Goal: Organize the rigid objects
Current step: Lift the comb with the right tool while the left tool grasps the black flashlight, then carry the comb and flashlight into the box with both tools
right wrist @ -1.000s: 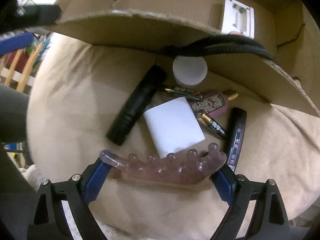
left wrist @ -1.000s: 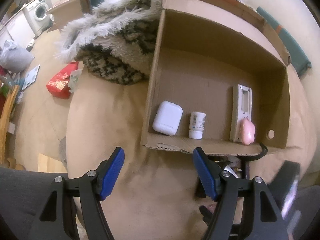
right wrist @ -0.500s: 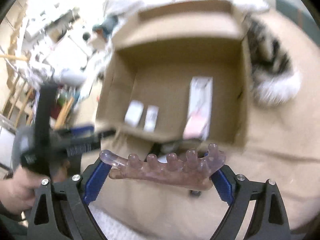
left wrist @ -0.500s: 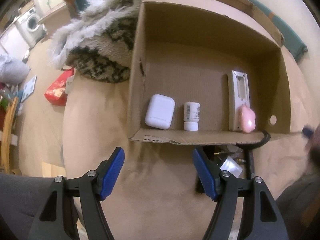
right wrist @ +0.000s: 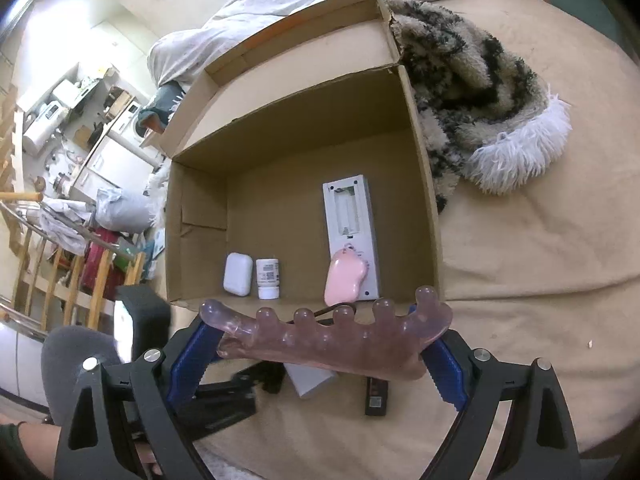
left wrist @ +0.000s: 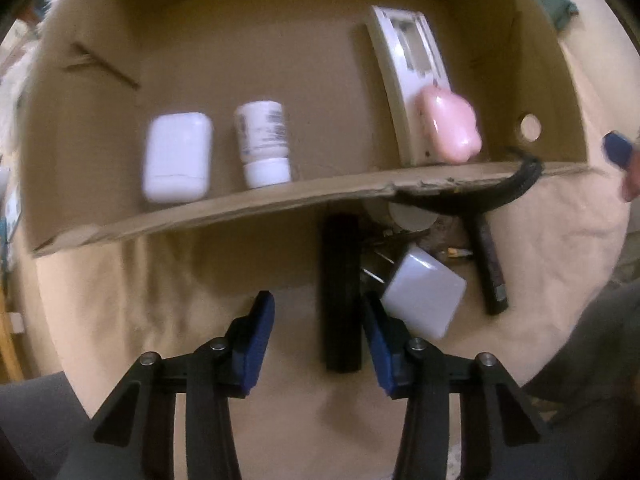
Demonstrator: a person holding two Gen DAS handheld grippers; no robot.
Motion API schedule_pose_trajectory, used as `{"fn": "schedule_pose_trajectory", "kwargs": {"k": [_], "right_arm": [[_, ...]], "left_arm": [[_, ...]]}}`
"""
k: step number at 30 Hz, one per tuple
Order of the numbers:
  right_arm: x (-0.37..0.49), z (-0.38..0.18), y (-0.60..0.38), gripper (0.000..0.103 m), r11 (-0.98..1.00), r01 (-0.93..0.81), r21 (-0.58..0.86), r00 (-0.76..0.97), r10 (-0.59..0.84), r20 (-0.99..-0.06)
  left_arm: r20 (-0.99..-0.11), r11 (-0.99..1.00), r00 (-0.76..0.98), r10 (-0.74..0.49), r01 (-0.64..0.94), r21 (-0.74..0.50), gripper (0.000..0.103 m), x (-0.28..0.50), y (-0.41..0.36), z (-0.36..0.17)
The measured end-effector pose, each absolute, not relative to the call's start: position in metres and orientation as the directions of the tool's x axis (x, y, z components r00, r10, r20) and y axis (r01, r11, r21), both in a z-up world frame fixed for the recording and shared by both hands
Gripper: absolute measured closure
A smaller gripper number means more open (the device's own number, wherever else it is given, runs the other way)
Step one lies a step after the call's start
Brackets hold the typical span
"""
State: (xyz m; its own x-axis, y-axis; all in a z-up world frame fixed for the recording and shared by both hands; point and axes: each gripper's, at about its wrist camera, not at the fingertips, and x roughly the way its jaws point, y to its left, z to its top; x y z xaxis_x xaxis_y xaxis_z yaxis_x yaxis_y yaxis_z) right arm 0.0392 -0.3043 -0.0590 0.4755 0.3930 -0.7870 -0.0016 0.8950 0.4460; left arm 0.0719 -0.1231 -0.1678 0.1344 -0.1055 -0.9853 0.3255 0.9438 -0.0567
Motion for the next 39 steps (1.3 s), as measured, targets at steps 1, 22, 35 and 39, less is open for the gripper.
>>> {"fn": "schedule_pose_trajectory", "kwargs": {"k": [1,22,35,39], "right_arm": [[0.038,-0.059,-0.304,0.005,0.894,-0.003,0.448,0.477,0.395,-0.785],[0.039,-0.061,-0.296,0.005,0.915,-0.015,0.403,0.475,0.361,-0.802],[0.027,-0.048,-0.300,0.005,0.920,-0.012,0.392,0.522,0.340,-0.782],[0.023,-0.038,-0.301,0.005,0.923,-0.014,0.385,0.549,0.329,-0.768]], "left_arm": [[-0.987,0.942,0.132,-0.090,0.332,-0.041,0.061,0.074,-0.126,-0.172],[-0.974,0.989,0.209,-0.089,0.136,-0.061,0.086,0.064,-0.078,-0.151],[-0.941,0.990,0.309,-0.137,0.084,-0.117,0.086,0.027,-0.049,-0.095],[-0.910,0.990,0.392,-0.136,0.081,-0.113,0.086,0.023,-0.041,-0.063]]}}
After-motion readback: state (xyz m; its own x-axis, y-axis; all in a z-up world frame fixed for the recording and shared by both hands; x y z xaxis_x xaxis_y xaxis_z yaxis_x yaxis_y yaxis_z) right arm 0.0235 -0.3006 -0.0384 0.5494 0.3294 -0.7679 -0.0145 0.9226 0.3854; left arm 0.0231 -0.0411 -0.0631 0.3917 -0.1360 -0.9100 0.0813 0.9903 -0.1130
